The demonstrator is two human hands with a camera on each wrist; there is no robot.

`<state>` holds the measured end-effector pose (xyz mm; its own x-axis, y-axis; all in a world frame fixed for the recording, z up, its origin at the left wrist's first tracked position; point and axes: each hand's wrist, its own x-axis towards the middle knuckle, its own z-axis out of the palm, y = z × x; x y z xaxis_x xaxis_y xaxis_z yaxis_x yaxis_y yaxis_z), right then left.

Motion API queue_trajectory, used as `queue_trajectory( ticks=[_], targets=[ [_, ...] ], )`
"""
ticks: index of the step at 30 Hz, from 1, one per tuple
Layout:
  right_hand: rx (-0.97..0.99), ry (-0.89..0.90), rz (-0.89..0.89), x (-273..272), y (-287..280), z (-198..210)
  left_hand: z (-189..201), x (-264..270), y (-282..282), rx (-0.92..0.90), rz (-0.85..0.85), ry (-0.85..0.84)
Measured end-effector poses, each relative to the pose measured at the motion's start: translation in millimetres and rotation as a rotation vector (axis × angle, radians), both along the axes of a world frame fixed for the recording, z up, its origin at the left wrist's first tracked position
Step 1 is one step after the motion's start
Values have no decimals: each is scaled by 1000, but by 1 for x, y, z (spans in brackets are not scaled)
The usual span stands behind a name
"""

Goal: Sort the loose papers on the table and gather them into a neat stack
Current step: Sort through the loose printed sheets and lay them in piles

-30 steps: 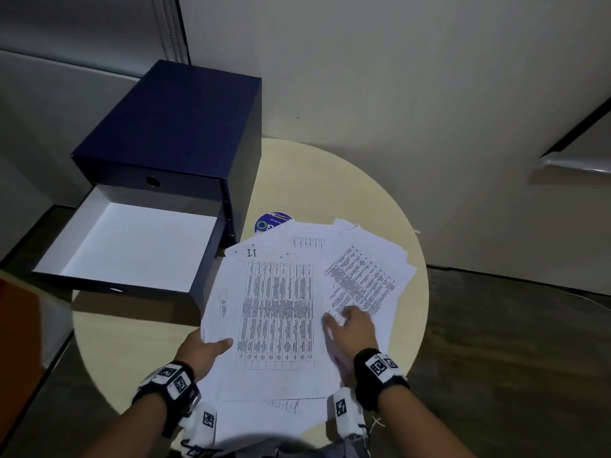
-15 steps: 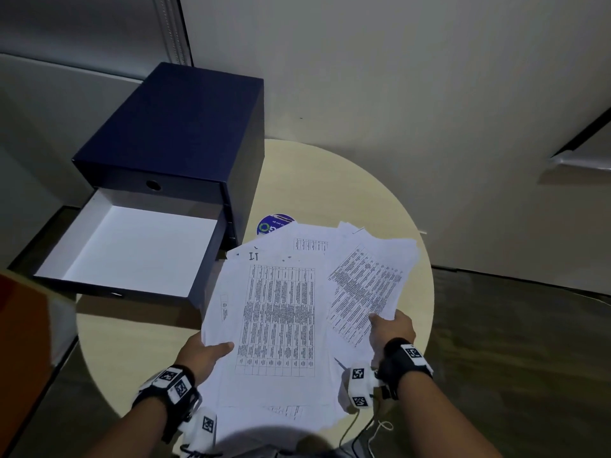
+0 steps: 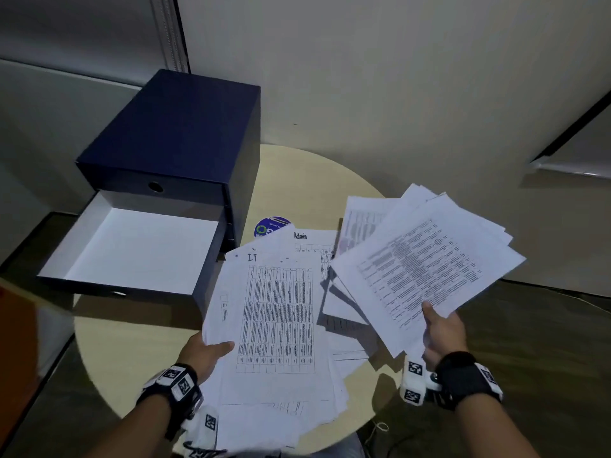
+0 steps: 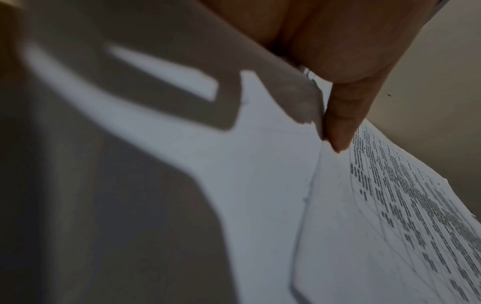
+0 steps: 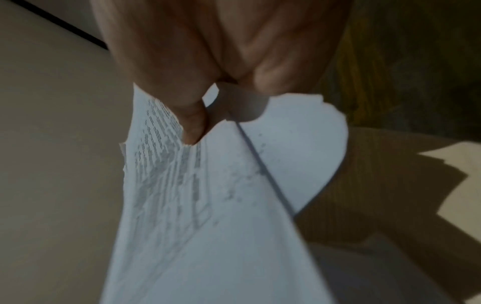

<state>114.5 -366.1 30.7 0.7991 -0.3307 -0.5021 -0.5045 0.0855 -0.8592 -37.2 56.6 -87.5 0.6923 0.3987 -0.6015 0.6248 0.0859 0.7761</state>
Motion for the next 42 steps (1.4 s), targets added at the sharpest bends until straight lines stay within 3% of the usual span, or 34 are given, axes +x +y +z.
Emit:
queue_trajectory(
  ticks=[3,4,10,16,22,25,28,32,35,39,42],
  targets=[
    [202,-2,140,-3,14,-1,-1,-1,1,2,-20,19],
    [182,19,211,-7,24,-1,2,-1,1,2,-18,18],
    [-170,159,533,-49,73,-35,14,-2,-3,-72,46,40],
    [-364,161,878,-69,104,-43,19,-6,-4,-181,53,-26],
    [-338,199,758,-64,109,-34,30,-4,-11,-13,0,8],
    [-401,174,688,-60,105,-31,20,-4,-4,-7,-42,44],
    [-324,221,691,-63,111,-33,-3,-1,7,-49,-18,90],
    [-456,219,823,-67,125,-36,28,1,-8,-111,-14,50],
    [-528,202,930,-69,130,-44,41,2,-22,13,-139,-8],
    [-499,182,949,-72,126,-46,63,5,-33,157,-174,-63],
    [-266,209,797,-77,116,-46,92,4,-40,198,-178,-153]
  ],
)
